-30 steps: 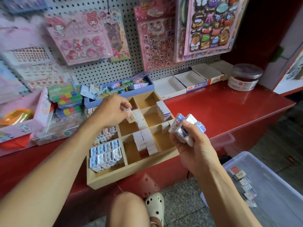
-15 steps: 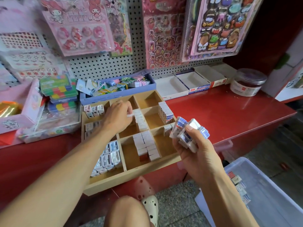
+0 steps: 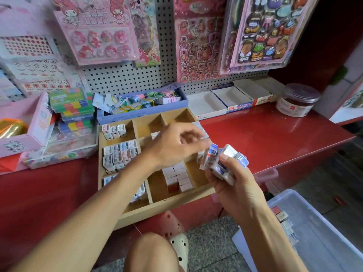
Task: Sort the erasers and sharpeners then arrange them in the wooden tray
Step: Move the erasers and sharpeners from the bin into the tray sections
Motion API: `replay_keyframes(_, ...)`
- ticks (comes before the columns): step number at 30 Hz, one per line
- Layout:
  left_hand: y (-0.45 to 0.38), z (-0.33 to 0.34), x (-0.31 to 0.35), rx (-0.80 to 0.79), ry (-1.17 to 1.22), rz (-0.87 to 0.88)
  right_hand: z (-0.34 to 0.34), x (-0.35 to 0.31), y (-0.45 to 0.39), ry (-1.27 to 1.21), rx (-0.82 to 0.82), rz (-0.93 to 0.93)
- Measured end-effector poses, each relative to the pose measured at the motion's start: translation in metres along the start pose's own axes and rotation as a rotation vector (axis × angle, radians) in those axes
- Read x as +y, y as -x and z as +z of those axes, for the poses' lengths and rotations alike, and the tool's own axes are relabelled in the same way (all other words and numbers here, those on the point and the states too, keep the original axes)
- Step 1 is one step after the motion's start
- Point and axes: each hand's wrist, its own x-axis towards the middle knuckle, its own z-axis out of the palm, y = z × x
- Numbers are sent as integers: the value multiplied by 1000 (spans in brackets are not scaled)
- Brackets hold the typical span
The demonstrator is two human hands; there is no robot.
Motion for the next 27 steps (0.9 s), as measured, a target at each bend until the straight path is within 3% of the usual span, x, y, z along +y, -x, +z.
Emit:
replay_keyframes(3,0,8,8,-124,56,31,-4,-3,0,-12,-13,-1)
replay_keyframes(8,-9,9,18,-21,176,-32,-18,-13,0,-42,107,-4)
replay_keyframes(12,-31,10,5,84,-24,-85,-25,-21,-2,-40,177,-56)
replay_keyframes(18,-54,22,-3,91,-357,-128,-41,-31,-1,103,152,-90)
replay_keyframes(23,-61,35,-13,61,-356,-156,-54,-34,-3,67,152,-96)
replay_keyframes(27,-65,42,-23,77,-217,-228,-58,-35,-2,67,156,-88)
